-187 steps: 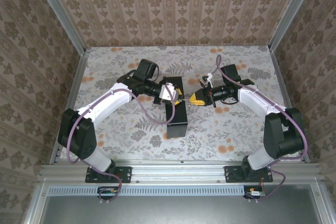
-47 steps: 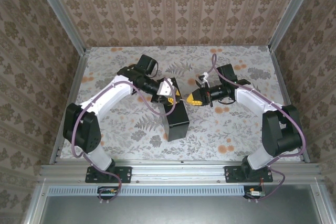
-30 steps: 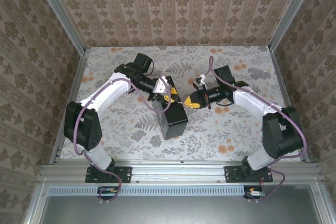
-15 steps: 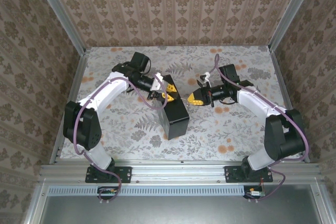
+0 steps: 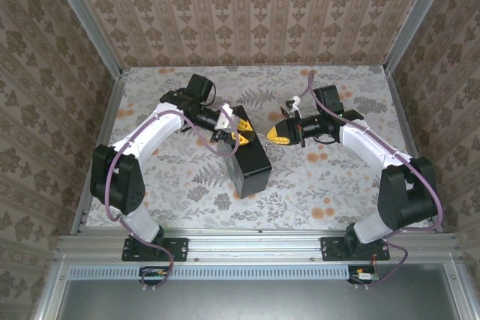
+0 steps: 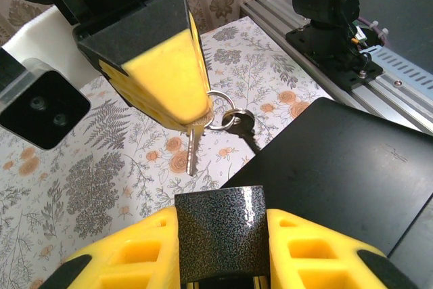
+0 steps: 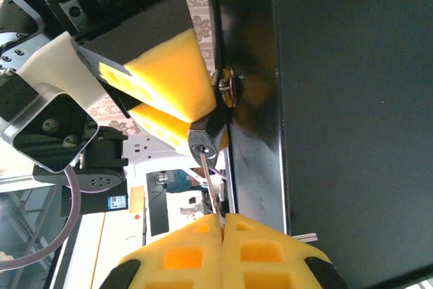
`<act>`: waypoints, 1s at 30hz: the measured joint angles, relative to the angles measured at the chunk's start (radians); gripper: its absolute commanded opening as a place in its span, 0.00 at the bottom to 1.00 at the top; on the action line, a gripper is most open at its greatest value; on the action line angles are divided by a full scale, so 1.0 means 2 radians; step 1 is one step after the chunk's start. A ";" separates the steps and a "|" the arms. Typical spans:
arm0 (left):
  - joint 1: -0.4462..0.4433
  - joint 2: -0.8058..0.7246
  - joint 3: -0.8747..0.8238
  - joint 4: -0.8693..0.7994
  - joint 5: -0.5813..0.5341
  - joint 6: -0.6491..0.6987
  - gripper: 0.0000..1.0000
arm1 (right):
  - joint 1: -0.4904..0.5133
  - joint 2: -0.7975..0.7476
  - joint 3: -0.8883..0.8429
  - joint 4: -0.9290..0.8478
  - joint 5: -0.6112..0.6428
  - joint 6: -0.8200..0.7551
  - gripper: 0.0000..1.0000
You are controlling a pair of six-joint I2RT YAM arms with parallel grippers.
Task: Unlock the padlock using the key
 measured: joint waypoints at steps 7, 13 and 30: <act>0.000 0.000 0.000 0.000 0.000 0.000 0.19 | 0.008 0.001 0.005 -0.001 0.000 -0.001 0.00; -0.001 0.000 0.000 0.002 0.000 0.000 0.19 | 0.017 0.004 0.012 -0.001 0.000 -0.001 0.00; -0.003 0.000 0.000 0.006 -0.006 0.000 0.18 | 0.017 0.010 0.012 -0.016 0.002 -0.017 0.00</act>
